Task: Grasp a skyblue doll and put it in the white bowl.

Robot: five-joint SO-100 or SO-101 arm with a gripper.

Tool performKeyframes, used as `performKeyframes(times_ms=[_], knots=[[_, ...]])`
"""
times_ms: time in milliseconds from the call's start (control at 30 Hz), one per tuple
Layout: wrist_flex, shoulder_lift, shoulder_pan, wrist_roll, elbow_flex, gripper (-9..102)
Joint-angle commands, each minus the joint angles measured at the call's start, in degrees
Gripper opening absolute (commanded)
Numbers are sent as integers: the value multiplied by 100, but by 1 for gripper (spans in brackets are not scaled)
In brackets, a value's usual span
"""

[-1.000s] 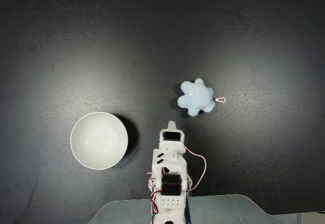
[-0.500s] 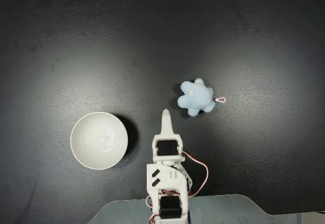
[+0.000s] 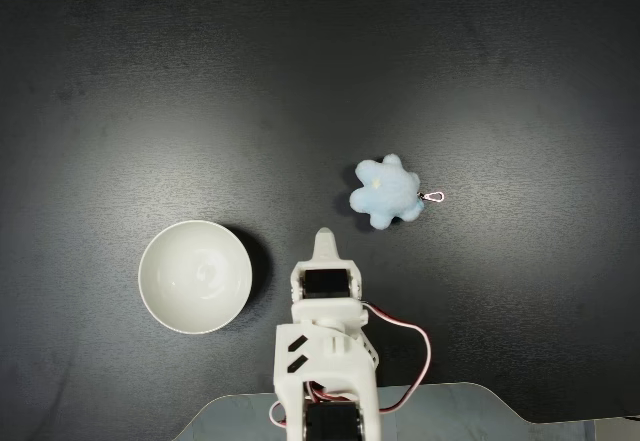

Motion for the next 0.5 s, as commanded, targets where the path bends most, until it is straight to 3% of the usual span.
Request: performKeyframes(times_ms=[0,267,467], knots=[[580,-914,26,-26,-1723,-1],[562,-1916,105,-290,-3234,-1],[562,-2830,1362,-1582,-3252,-1]])
